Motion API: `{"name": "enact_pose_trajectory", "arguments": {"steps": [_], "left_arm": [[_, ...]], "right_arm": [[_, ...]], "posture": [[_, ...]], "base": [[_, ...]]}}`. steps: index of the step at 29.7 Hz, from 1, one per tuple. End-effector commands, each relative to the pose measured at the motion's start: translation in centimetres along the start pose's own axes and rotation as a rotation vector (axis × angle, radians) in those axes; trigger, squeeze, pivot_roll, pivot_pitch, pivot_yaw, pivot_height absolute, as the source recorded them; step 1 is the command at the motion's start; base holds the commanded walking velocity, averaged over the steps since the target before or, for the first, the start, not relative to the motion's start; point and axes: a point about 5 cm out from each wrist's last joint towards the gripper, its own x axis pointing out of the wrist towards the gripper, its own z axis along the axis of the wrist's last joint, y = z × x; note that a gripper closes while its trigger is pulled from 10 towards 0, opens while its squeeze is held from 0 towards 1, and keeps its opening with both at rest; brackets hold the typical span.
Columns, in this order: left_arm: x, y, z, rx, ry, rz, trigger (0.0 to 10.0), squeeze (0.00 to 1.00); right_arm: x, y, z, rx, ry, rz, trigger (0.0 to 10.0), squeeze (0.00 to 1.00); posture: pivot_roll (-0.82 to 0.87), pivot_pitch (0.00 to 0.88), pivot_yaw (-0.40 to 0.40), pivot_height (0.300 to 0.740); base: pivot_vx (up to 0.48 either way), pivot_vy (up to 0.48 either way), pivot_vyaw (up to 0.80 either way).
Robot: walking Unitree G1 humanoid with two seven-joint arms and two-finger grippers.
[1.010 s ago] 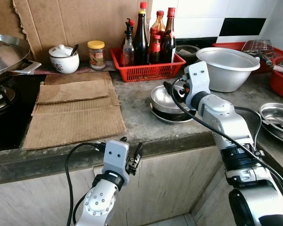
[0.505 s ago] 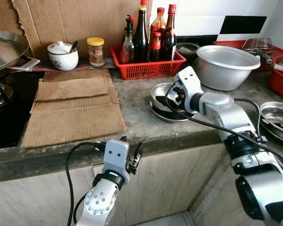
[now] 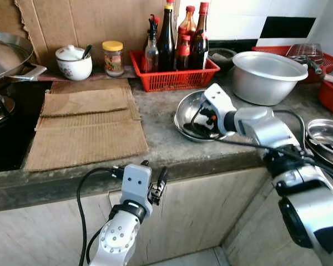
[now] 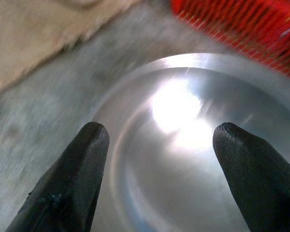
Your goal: Kitchen organization
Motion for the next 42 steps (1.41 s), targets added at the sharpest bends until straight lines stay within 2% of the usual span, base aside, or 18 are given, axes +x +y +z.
{"name": "enact_pose_trajectory", "arguments": {"steps": [1, 4, 8, 11, 15, 19, 22, 26, 33, 42], "left_arm": [[-0.1, -0.2, 0.2, 0.005, -0.01, -0.002, 10.0, 0.0], [-0.1, -0.2, 0.2, 0.005, -0.008, -0.002, 10.0, 0.0], [0.0, -0.2, 0.2, 0.007, -0.009, 0.0, 10.0, 0.0], [0.0, -0.2, 0.2, 0.007, -0.008, 0.0, 10.0, 0.0], [0.0, -0.3, 0.1, 0.007, -0.006, -0.001, 10.0, 0.0], [0.0, -0.3, 0.1, 0.007, -0.006, -0.001, 10.0, 0.0], [0.0, -0.2, 0.1, 0.005, -0.006, 0.002, 10.0, 0.0], [0.0, -0.1, 0.2, -0.001, -0.012, 0.006, 10.0, 0.0], [0.0, -0.1, 0.2, -0.001, -0.012, 0.008, 10.0, 0.0], [0.0, -0.1, 0.4, -0.01, -0.022, 0.01, 10.0, 0.0]], "right_arm": [[-0.4, -0.8, 1.4, 0.012, -0.056, -0.037, 10.0, 0.0], [-0.7, -1.3, 2.0, 0.068, -0.105, -0.059, 10.0, 0.0], [-1.0, -0.3, 2.8, 0.135, -0.167, 0.095, 10.0, 0.0], [-1.1, 0.5, 2.1, 0.078, -0.122, 0.179, 10.0, 0.0], [-1.0, 1.1, 1.1, 0.041, -0.068, 0.214, 10.0, 0.0], [-1.0, 1.1, 0.8, 0.028, -0.048, 0.213, 10.0, 0.0], [-0.9, 1.1, 0.4, -0.023, -0.004, 0.202, 10.0, 0.0], [-0.4, 0.7, 0.1, -0.101, 0.065, 0.12, 10.0, 0.0], [-0.3, 0.6, 0.0, -0.121, 0.09, 0.106, 10.0, 0.0], [-0.1, 0.0, -0.7, -0.197, 0.165, 0.043, 10.0, 0.0]], "posture": [[0.02, 0.0, -0.092, 0.74], [0.02, 0.0, -0.09, 0.74], [0.02, 0.0, -0.09, 0.74], [0.02, 0.0, -0.091, 0.74], [0.02, 0.0, -0.092, 0.74], [0.02, 0.001, -0.092, 0.74], [0.02, 0.004, -0.091, 0.74], [0.02, 0.005, -0.092, 0.74], [0.02, 0.008, -0.093, 0.74], [0.01, 0.014, -0.094, 0.74]], "base": [[0.0, 0.0, 0.0], [0.0, 0.0, 0.0], [0.0, 0.0, 0.0], [0.0, 0.0, 0.0], [0.0, 0.0, 0.0], [0.0, 0.0, 0.0], [0.0, 0.0, 0.0], [0.0, 0.0, 0.0], [0.0, 0.0, 0.0], [0.0, 0.0, 0.0]]}}
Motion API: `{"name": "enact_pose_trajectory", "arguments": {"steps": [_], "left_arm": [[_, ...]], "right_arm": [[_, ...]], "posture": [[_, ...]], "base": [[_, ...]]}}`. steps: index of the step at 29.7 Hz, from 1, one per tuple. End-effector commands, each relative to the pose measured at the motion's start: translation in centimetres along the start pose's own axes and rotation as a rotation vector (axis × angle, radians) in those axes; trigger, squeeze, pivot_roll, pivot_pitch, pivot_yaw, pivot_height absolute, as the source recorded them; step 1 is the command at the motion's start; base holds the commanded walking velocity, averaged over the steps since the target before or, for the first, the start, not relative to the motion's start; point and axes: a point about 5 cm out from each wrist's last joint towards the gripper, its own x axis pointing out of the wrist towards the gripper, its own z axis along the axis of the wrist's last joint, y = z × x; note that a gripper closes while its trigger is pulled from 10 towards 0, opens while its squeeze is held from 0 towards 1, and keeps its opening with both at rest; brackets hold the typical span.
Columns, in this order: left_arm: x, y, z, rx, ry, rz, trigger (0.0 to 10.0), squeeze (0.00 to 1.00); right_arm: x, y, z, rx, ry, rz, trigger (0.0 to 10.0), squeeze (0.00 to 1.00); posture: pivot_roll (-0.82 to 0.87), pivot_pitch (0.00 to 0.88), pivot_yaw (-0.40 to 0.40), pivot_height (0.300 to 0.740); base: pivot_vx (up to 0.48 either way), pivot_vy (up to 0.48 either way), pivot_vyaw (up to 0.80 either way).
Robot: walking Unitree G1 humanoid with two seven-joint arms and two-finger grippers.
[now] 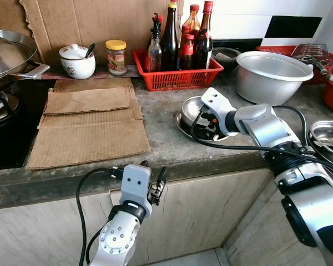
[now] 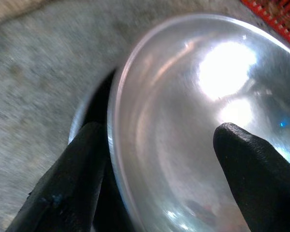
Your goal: Kitchen organization
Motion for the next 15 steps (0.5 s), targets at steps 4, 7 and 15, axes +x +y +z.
{"name": "enact_pose_trajectory", "arguments": {"steps": [4, 7, 15], "left_arm": [[-0.02, -0.16, 0.37, -0.006, -0.019, 0.0, 10.0, 0.0], [-0.01, -0.16, 0.38, -0.006, -0.02, 0.001, 10.0, 0.0], [0.2, 0.01, 0.55, -0.005, -0.027, 0.011, 10.0, 0.0]], "right_arm": [[-0.27, -0.72, 0.8, -0.052, 0.012, -0.038, 10.0, 0.0], [-0.16, -0.68, 0.93, -0.066, 0.011, -0.039, 10.0, 0.0], [0.18, -0.51, 1.71, -0.084, -0.007, -0.03, 0.0, 0.0]], "posture": [[0.01, 0.013, -0.093, 0.74], [0.01, 0.013, -0.093, 0.74], [0.01, 0.014, -0.097, 0.74]], "base": [[0.0, 0.0, 0.0], [0.0, 0.0, 0.0], [0.0, 0.0, 0.0]]}}
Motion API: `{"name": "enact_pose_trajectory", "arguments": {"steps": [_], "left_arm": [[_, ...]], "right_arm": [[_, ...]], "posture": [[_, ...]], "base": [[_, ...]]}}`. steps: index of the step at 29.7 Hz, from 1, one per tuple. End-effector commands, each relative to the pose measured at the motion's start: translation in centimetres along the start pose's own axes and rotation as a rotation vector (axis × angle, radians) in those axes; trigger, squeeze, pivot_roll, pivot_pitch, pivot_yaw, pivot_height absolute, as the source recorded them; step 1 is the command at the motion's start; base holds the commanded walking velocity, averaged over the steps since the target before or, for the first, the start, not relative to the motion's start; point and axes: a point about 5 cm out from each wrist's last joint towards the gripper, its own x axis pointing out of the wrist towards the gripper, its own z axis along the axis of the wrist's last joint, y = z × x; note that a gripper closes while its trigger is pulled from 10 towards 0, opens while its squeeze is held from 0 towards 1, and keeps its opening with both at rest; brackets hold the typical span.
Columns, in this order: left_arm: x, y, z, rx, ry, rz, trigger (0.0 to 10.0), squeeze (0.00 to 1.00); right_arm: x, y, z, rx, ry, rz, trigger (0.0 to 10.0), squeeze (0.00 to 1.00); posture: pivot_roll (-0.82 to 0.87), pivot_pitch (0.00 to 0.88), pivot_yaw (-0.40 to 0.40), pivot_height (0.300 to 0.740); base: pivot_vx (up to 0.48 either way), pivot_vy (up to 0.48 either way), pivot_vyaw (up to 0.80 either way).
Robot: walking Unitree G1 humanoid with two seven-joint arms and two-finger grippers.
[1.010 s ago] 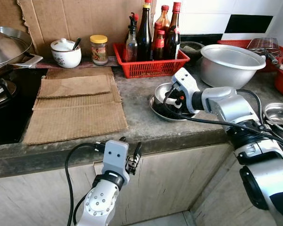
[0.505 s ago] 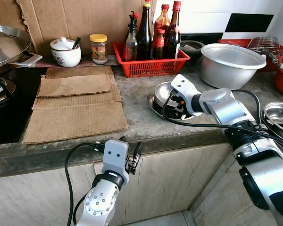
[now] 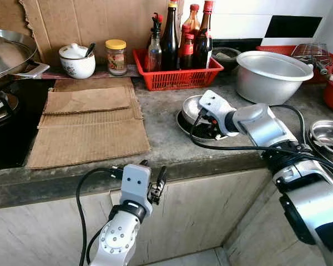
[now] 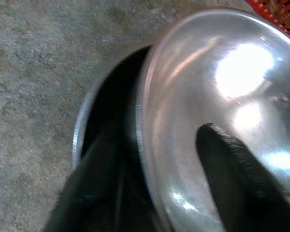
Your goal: Kitchen organization
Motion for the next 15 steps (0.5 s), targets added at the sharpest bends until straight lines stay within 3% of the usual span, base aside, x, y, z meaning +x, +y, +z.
{"name": "enact_pose_trajectory", "arguments": {"steps": [1, 14, 15], "left_arm": [[0.18, -0.02, 0.48, -0.003, -0.022, 0.004, 10.0, 0.0], [0.17, 0.11, 0.5, -0.001, -0.028, 0.01, 10.0, 0.0], [0.2, 0.19, 0.42, 0.032, -0.045, 0.014, 10.0, 0.0]], "right_arm": [[-0.51, -0.75, 1.29, -0.025, -0.029, -0.026, 0.0, 0.0], [-0.42, -0.61, 1.8, -0.022, -0.061, -0.014, 0.0, 0.0], [-0.41, -0.61, 1.8, -0.021, -0.064, -0.015, 0.0, 0.0]], "posture": [[0.01, 0.014, -0.097, 0.74], [0.01, 0.006, -0.098, 0.74], [0.01, 0.006, -0.098, 0.74]], "base": [[0.0, 0.0, 0.0], [0.0, 0.0, 0.0], [0.0, 0.0, 0.0]]}}
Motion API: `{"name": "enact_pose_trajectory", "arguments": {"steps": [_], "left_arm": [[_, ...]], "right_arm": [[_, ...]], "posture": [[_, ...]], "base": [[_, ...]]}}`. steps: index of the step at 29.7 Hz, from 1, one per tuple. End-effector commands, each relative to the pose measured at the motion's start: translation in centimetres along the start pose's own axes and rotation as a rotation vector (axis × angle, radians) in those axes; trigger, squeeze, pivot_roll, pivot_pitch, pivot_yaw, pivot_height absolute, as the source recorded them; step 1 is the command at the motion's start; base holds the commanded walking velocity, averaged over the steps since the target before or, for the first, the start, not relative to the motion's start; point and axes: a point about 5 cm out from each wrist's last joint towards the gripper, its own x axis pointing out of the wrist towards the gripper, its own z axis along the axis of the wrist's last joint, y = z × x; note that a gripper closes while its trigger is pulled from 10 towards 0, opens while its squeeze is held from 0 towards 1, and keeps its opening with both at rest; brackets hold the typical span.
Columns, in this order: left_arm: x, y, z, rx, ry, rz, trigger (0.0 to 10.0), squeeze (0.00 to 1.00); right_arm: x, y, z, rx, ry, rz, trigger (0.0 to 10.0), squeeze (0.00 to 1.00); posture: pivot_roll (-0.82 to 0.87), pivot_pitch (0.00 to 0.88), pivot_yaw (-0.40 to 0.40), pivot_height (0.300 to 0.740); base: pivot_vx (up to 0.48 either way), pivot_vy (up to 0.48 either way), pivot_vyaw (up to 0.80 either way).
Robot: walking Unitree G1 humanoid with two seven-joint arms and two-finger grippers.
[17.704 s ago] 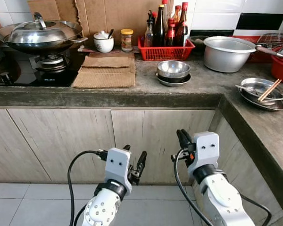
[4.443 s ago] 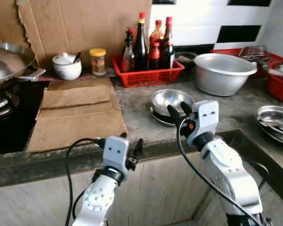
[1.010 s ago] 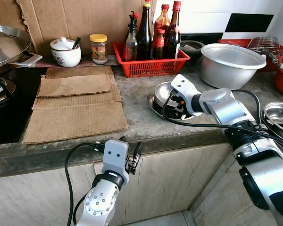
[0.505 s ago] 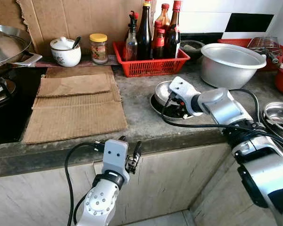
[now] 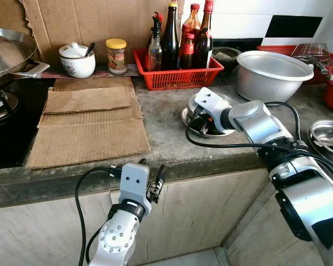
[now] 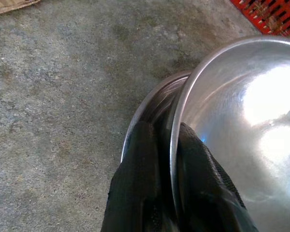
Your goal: Kitchen organization
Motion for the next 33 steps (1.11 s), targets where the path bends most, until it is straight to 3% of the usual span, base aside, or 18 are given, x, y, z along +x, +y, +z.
{"name": "enact_pose_trajectory", "arguments": {"steps": [1, 32, 33], "left_arm": [[0.15, 0.0, 0.27, 0.027, -0.031, 0.004, 10.0, 0.0], [0.17, -0.01, 0.29, 0.038, -0.012, 0.007, 10.0, 0.0], [0.18, -0.07, 0.36, 0.021, -0.014, 0.0, 10.0, 0.0]], "right_arm": [[-0.43, -0.57, 1.01, -0.009, -0.039, -0.019, 0.0, 0.0], [-0.39, -0.51, 1.07, -0.006, -0.042, -0.014, 0.0, 0.0], [-0.51, -0.53, 1.7, 0.065, -0.177, -0.104, 0.0, 0.0]], "posture": [[0.01, 0.006, -0.098, 0.74], [0.01, 0.001, -0.095, 0.74], [0.02, 0.0, -0.096, 0.74]], "base": [[0.0, 0.0, 0.0], [0.0, 0.0, 0.0], [0.0, 0.0, 0.0]]}}
